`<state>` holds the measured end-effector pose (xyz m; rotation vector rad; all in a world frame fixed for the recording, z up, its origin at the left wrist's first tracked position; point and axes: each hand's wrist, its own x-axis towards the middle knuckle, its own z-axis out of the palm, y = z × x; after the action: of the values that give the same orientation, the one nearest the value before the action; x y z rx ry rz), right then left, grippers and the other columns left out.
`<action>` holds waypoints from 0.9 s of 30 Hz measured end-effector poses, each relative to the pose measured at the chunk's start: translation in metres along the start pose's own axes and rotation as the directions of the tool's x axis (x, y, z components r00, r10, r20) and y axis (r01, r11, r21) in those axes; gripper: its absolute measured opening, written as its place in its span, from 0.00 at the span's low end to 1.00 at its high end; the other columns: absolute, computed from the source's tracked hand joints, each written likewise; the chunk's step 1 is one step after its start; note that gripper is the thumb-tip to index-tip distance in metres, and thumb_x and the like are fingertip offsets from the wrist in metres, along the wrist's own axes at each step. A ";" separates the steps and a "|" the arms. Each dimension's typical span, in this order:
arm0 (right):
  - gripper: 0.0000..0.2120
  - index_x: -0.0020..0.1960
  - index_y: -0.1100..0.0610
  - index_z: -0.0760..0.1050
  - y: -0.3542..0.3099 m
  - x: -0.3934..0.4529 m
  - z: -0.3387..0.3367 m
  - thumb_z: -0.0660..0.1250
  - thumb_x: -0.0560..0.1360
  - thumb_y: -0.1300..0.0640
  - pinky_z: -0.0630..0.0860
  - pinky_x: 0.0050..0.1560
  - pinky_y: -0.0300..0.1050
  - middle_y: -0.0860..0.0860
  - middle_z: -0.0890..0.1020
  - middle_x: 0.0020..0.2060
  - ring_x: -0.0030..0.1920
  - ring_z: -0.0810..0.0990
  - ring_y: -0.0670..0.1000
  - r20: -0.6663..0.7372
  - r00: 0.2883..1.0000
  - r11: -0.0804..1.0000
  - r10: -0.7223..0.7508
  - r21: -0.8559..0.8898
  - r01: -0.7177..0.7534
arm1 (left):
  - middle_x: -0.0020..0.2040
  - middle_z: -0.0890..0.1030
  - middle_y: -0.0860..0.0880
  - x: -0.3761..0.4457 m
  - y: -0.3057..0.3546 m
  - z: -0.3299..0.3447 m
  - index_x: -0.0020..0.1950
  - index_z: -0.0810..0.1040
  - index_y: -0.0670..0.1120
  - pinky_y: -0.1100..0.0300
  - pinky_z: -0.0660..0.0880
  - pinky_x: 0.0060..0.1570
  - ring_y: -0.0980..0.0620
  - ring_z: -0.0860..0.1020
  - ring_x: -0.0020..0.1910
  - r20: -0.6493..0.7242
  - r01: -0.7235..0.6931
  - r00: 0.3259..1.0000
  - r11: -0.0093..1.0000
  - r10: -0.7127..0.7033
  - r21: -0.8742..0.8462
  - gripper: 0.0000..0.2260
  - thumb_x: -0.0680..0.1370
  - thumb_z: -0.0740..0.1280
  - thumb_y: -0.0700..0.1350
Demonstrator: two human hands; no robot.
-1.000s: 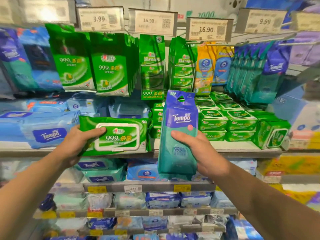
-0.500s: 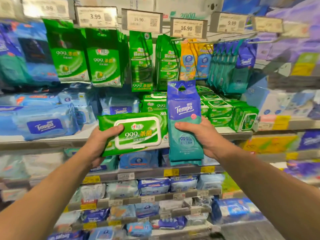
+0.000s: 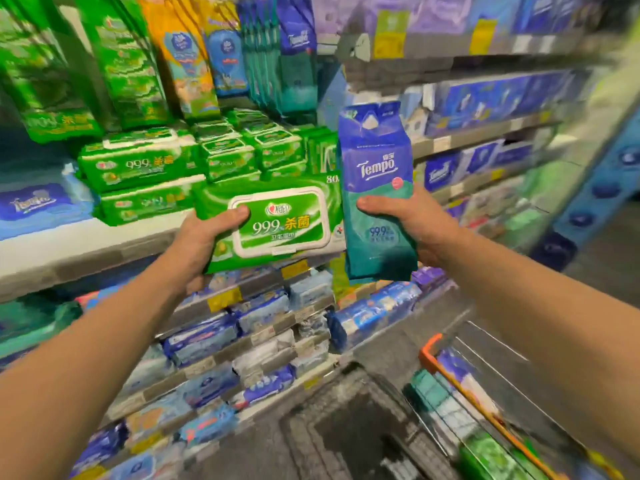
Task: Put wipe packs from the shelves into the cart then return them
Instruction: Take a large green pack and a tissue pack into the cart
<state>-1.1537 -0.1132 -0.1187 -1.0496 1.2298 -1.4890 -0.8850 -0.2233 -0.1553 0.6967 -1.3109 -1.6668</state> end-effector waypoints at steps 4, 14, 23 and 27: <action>0.19 0.58 0.61 0.79 -0.001 -0.039 -0.084 0.73 0.67 0.66 0.82 0.50 0.53 0.58 0.86 0.48 0.44 0.85 0.57 -0.146 0.989 1.000 -0.015 0.001 0.016 | 0.48 0.87 0.47 0.022 -0.040 0.085 0.51 0.87 0.47 0.54 0.83 0.38 0.49 0.87 0.44 0.191 0.103 0.977 0.993 -0.092 -0.050 0.32 0.48 0.84 0.54; 0.19 0.58 0.60 0.78 0.046 -0.176 -0.294 0.73 0.68 0.66 0.80 0.54 0.61 0.60 0.84 0.49 0.45 0.84 0.59 -0.496 0.863 0.993 0.100 0.100 -0.057 | 0.49 0.87 0.45 0.034 -0.191 0.300 0.49 0.88 0.47 0.52 0.83 0.41 0.47 0.86 0.46 0.446 0.403 0.819 0.915 -0.361 0.001 0.13 0.65 0.75 0.41; 0.17 0.52 0.58 0.80 0.136 -0.283 -0.418 0.77 0.64 0.64 0.82 0.42 0.48 0.55 0.87 0.43 0.39 0.85 0.53 -0.670 0.681 0.949 0.295 0.290 -0.126 | 0.51 0.86 0.43 0.015 -0.336 0.426 0.61 0.81 0.42 0.49 0.83 0.44 0.46 0.86 0.45 0.492 0.562 0.628 0.789 -0.603 0.248 0.20 0.69 0.74 0.41; 0.20 0.52 0.59 0.80 0.174 -0.309 -0.452 0.79 0.61 0.64 0.82 0.42 0.49 0.55 0.87 0.42 0.38 0.86 0.53 -0.683 0.612 0.905 0.399 0.402 -0.141 | 0.56 0.84 0.39 0.007 -0.384 0.454 0.61 0.81 0.42 0.38 0.80 0.53 0.41 0.84 0.50 0.443 0.596 0.575 0.723 -0.688 0.349 0.29 0.61 0.79 0.46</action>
<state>-1.4991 0.2688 -0.3733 0.0528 1.5491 -1.8554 -1.3824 0.0023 -0.3908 0.9100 -1.7383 -2.5242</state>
